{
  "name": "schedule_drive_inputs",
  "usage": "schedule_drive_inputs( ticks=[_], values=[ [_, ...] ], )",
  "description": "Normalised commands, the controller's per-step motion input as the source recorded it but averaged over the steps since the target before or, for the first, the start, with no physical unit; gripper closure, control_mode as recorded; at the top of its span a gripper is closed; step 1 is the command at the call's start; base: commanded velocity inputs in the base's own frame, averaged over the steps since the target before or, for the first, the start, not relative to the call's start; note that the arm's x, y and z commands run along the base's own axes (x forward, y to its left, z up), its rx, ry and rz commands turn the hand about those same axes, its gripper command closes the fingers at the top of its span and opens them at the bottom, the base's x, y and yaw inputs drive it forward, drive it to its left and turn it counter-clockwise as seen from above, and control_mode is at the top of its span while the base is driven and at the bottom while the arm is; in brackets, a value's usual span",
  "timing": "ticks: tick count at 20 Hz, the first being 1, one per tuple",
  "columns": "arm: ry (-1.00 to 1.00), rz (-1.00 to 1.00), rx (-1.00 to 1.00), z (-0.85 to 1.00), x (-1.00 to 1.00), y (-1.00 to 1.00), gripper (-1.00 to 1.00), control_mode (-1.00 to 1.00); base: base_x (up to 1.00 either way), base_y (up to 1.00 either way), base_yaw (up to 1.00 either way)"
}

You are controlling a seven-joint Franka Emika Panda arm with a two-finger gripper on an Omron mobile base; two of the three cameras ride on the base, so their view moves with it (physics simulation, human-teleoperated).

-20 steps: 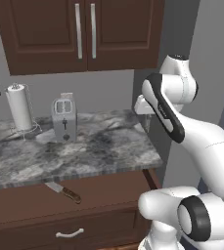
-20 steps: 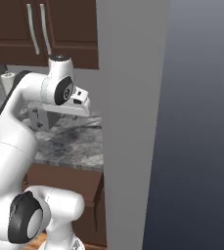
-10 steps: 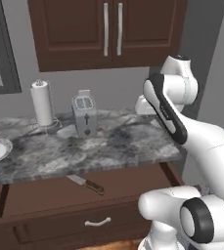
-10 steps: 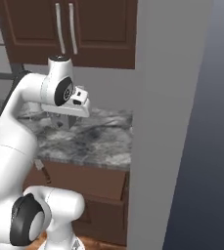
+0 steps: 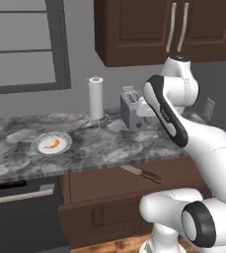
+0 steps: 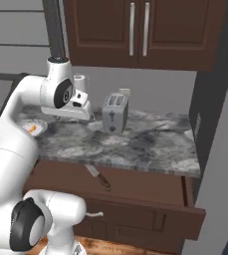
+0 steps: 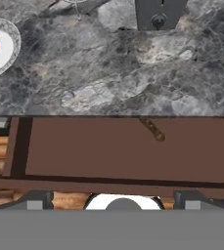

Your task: Pick up the knife from the drawer and place it on the cutting board. Then place the meat from the plate to the cutting board.

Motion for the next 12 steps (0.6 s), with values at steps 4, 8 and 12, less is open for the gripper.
schedule_drive_inputs(
  ticks=[4, 8, 12],
  values=[
    [0.00, 0.00, 0.00, 0.00, 0.00, 0.00, -1.00, 1.00, -0.40, 0.84, -0.10],
    [0.00, 0.00, 0.00, 0.00, 0.00, 0.00, -1.00, 1.00, -0.37, 0.63, -0.19],
    [0.00, 0.00, 0.00, 0.00, 0.00, 0.00, -1.00, 1.00, -0.22, 0.41, -0.25]
  ],
)
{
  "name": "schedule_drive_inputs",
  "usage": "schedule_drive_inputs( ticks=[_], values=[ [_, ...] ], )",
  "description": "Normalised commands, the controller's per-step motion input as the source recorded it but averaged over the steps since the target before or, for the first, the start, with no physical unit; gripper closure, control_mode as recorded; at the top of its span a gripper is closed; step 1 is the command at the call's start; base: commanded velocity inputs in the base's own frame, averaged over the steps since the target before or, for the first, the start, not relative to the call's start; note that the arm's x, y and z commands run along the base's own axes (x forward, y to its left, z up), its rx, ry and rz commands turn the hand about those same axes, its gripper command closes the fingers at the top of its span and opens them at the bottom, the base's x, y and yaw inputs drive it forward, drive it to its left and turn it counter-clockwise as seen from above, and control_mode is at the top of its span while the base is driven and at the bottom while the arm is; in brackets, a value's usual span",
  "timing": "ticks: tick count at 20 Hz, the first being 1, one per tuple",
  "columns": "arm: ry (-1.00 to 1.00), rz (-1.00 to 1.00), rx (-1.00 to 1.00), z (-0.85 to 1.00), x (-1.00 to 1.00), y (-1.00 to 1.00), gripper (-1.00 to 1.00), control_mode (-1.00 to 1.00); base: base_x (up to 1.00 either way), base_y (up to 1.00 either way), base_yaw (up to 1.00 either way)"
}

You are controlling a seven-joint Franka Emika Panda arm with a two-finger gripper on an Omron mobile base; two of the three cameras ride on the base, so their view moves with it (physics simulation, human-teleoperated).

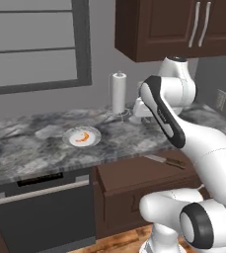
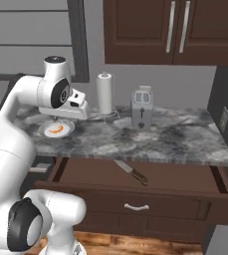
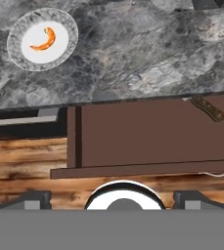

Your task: Pick up the knife from the drawer and place it on the cutting board. Then place the meat from the plate to the cutting board.

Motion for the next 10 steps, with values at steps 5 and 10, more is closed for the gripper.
schedule_drive_inputs(
  ticks=[5, 10],
  values=[
    [0.00, 0.00, 0.00, 0.00, 0.00, 0.00, -1.00, 1.00, -0.06, 0.08, -0.06],
    [0.00, 0.00, 0.00, 0.00, 0.00, 0.00, -1.00, 1.00, -0.28, 0.00, -0.14]
  ],
)
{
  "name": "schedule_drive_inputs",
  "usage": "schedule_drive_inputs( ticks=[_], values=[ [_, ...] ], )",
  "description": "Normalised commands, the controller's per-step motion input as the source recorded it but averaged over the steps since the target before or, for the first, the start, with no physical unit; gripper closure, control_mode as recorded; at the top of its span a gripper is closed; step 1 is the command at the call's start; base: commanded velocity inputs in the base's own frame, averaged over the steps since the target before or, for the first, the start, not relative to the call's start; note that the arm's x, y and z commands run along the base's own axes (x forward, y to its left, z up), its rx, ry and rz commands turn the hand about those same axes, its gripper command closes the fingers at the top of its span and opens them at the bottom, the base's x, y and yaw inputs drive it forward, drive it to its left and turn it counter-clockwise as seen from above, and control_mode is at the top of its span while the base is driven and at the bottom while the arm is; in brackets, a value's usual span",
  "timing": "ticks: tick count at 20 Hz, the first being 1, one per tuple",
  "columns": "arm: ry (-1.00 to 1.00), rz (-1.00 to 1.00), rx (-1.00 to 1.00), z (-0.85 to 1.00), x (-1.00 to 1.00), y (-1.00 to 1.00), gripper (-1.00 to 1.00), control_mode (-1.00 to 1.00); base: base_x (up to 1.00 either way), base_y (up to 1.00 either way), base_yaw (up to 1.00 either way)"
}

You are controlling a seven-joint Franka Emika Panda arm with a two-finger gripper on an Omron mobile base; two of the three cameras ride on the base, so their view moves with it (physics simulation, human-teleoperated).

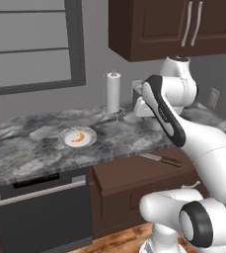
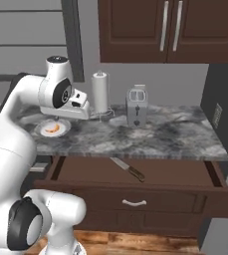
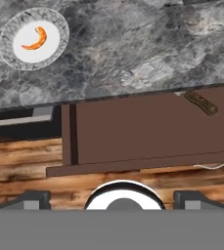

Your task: Pick up the knife from the drawer and place it on the cutting board. Then place the meat from the plate to the cutting board.

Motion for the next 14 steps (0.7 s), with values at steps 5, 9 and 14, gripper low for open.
schedule_drive_inputs(
  ticks=[5, 9, 14],
  values=[
    [0.00, 0.00, 0.00, 0.00, 0.00, 0.00, -1.00, 1.00, -0.43, 0.00, -0.16],
    [0.00, 0.00, 0.00, 0.00, 0.00, 0.00, -1.00, 1.00, -0.14, 0.00, -0.08],
    [0.00, 0.00, 0.00, 0.00, 0.00, 0.00, -1.00, 1.00, 0.14, 0.00, -0.08]
  ],
)
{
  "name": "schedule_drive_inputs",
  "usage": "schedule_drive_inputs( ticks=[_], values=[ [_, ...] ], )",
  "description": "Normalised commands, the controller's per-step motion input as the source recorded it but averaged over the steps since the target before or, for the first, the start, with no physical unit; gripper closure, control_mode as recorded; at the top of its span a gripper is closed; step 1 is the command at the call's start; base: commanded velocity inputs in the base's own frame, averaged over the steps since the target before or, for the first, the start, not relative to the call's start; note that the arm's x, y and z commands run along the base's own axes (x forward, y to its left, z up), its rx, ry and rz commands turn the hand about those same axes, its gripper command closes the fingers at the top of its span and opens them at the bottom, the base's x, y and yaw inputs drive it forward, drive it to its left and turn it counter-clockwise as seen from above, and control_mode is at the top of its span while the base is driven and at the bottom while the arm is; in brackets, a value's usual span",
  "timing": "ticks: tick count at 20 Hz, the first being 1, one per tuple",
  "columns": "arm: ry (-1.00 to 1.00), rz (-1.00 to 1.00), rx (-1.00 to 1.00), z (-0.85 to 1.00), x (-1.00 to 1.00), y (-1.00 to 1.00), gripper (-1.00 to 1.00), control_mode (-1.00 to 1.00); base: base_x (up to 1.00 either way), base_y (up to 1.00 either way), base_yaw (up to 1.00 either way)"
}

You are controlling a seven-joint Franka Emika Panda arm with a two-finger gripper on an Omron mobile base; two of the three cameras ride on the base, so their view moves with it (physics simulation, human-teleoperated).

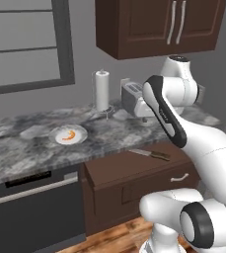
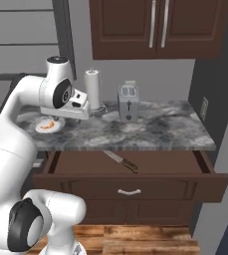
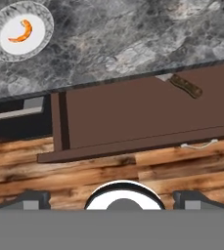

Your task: Pick up the knife from the drawer and place it on the cutting board. Then place the meat from the plate to the cutting board.

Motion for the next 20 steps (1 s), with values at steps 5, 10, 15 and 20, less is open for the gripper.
schedule_drive_inputs(
  ticks=[5, 10, 15, 20],
  values=[
    [0.00, 0.00, 0.00, 0.00, 0.00, 0.00, -1.00, 1.00, 0.29, 0.01, -0.11],
    [0.00, 0.00, 0.00, 0.00, 0.00, 0.00, -1.00, 1.00, 0.28, 0.00, -0.04],
    [0.00, 0.00, 0.00, 0.00, 0.00, 0.00, -1.00, 1.00, 0.22, 0.00, 0.00],
    [0.07, 0.00, 0.00, -0.36, -0.02, 0.00, -1.00, -1.00, 0.00, 0.00, 0.00]
  ],
)
